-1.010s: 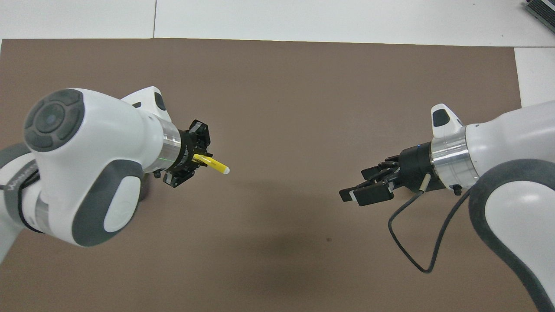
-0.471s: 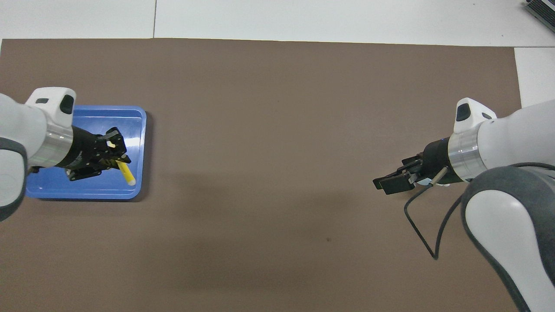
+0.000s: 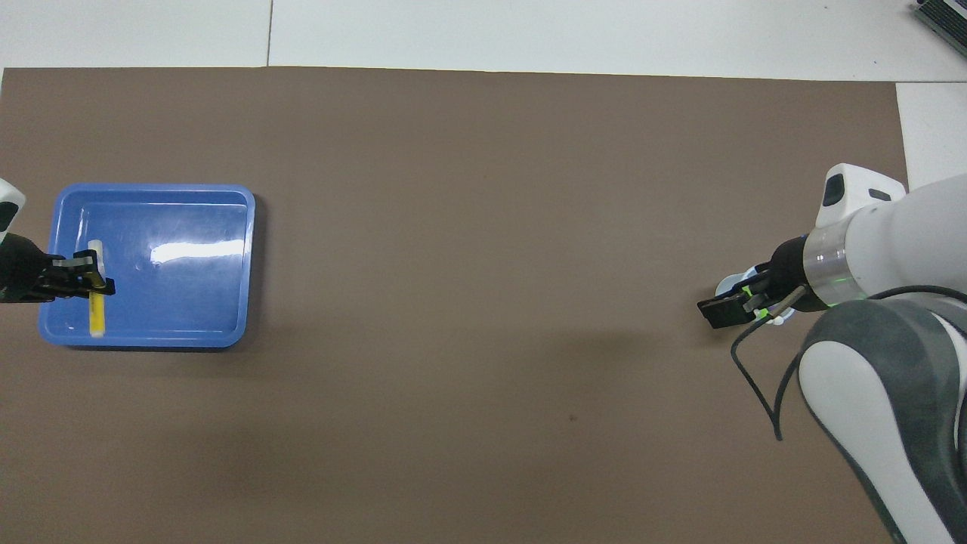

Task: Right arm passes pens to left for tray arrangement
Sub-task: 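Lower the yellow pen into the blue tray with the left gripper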

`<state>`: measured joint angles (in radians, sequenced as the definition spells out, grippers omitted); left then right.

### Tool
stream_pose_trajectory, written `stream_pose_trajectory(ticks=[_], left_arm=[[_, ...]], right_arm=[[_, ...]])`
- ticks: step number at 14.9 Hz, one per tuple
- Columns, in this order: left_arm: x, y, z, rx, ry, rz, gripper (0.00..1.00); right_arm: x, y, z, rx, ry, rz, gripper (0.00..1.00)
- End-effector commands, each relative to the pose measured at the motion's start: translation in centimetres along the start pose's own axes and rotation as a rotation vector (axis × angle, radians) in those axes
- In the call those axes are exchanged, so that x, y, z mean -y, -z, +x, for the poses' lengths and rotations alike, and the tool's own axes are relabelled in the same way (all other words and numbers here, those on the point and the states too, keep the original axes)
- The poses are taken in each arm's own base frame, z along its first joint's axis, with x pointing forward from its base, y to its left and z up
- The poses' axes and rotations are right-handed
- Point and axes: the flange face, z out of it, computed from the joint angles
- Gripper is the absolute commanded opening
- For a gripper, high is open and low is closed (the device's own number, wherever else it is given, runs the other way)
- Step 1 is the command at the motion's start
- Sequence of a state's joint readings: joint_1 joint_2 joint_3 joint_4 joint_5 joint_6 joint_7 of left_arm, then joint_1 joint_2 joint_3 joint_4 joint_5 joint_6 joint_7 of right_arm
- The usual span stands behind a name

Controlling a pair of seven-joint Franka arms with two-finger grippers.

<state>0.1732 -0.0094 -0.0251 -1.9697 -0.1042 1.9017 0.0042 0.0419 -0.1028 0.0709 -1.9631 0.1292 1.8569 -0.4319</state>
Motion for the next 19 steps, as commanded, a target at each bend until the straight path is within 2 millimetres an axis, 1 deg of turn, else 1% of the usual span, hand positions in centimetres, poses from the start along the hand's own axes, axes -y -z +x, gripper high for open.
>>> stream_pose_trajectory(ticks=[1,2,4,5,6,7,8,9,10,12,15,19], left_arm=[[0.5,-2.0,1.6,-0.033,-0.093,0.075,0.0],[0.6,-2.5,2.1,-0.034,-0.115,0.114,0.0],[1.1,-3.7,3.1,-0.055,-0.136,0.128,0.0],[1.6,-5.0,3.8,-0.051,-0.154,0.128,0.0],[2.7,-6.3,4.5,-0.047,-0.168,0.139,0.0],[3.6,-7.1,5.0,-0.052,-0.177,0.159,0.0],[4.7,-7.8,5.6,-0.058,-0.19,0.18,0.0],[6.2,-8.2,6.5,-0.063,-0.201,0.196,0.0],[7.1,-8.7,7.8,-0.061,-0.219,0.196,0.0],[7.6,-10.7,9.8,-0.073,-0.225,0.192,0.0],[7.9,-12.8,10.6,-0.102,-0.227,0.187,0.0],[8.4,-13.9,10.6,-0.113,-0.222,0.185,0.0]], right_arm=[[-0.7,-0.2,-0.4,0.01,-0.011,-0.062,1.0],[-1.1,-0.2,-0.5,0.015,-0.018,-0.078,1.0],[-1.4,-0.2,-0.8,0.027,-0.022,-0.111,1.0],[-1.6,-0.2,-1.0,0.034,-0.029,-0.125,1.0],[-1.5,-0.4,-1.1,0.039,-0.043,-0.139,1.0],[-1.7,-1.0,-1.4,0.038,-0.052,-0.155,1.0],[-1.7,-1.3,-1.7,0.028,-0.058,-0.163,1.0],[-2.0,-1.9,-2.3,0.024,-0.071,-0.165,1.0],[-2.2,-2.1,-2.7,0.02,-0.085,-0.168,1.0],[-2.4,-2.8,-3.2,0.022,-0.1,-0.169,1.0],[-3.0,-3.4,-3.9,0.033,-0.103,-0.183,1.0],[-3.6,-4.9,-4.5,0.032,-0.112,-0.184,1.0]])
